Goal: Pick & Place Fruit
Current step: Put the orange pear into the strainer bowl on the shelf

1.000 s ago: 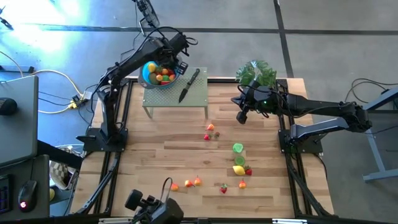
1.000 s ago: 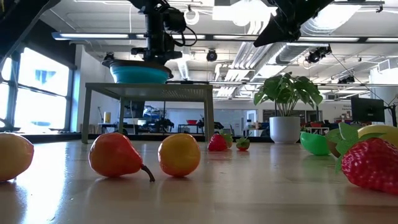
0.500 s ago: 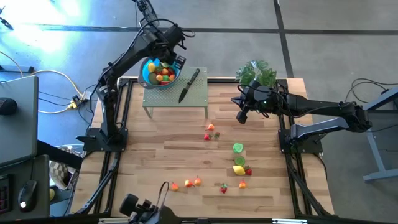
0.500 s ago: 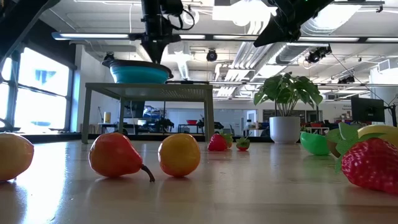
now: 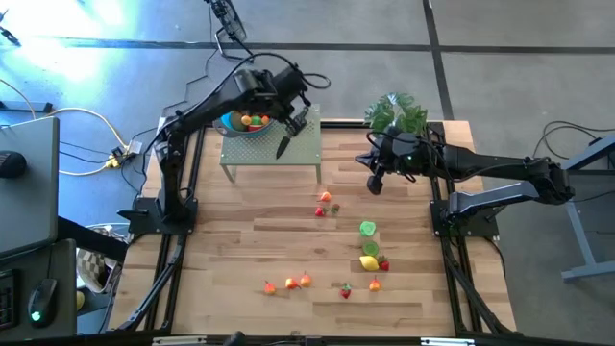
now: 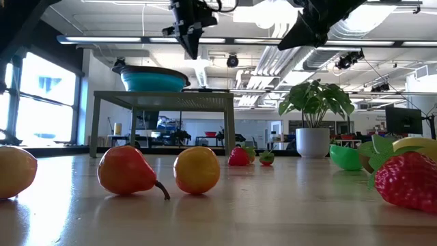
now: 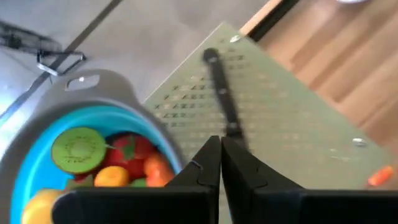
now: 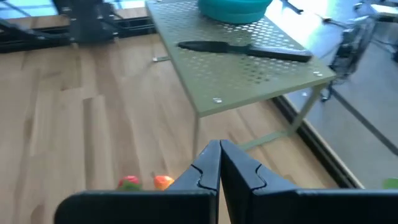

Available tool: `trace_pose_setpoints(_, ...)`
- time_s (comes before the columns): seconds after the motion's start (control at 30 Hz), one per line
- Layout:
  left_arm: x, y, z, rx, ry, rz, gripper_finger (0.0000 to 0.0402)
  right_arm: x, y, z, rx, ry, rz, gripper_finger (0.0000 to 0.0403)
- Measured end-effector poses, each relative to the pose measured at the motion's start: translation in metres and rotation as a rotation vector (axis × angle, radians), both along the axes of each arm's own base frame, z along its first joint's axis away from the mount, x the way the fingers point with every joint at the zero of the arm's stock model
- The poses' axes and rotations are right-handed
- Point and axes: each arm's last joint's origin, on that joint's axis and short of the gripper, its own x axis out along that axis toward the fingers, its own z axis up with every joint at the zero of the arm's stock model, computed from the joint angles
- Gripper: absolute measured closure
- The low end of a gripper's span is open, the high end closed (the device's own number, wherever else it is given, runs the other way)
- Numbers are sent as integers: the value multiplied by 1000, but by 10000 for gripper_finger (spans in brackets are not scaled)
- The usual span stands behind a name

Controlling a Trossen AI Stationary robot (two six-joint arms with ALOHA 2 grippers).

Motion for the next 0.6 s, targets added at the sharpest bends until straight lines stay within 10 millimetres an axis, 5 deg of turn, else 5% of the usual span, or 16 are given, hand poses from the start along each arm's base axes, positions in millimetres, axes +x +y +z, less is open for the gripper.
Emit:
trace_pose_setpoints(0.33,24,-61,1,-19,-40,-121,401,-7,3,-7,41,94,35,400)
trace_pose_setpoints(0.6,41,-105,-42,-62,16,-81,401,-26,9,1,97,86,125,400)
